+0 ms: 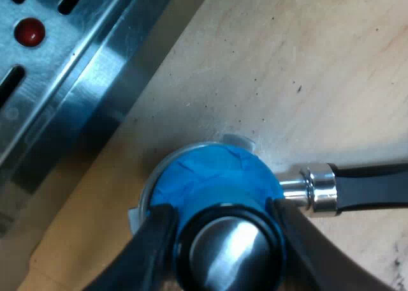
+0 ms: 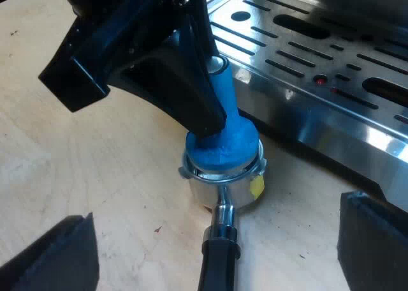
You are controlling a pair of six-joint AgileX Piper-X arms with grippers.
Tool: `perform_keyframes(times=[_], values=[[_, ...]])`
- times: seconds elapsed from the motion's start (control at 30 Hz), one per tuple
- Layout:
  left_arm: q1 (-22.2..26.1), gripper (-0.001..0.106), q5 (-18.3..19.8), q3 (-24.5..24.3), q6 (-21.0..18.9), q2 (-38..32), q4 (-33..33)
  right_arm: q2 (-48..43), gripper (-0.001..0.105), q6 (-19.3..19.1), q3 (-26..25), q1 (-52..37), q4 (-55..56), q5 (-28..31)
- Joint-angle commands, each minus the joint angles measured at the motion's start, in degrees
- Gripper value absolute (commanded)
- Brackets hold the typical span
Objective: Grind coffee beans and then tamp
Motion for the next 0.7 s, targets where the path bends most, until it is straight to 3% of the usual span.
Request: perform_keyframes(times=[0.03,0.7], values=[[-0.3,0.0,0.0,-0.3,0.0,1.2,-0.6,-0.4,0.077,-0.2,-0.1,-0.1,0.0,0.3],[-0.3,0.0,0.3,-0.2,-0.1,1.7,-0.2,-0.4,0.077,-0.2,-0.1,-0.1,0.0,0.3]])
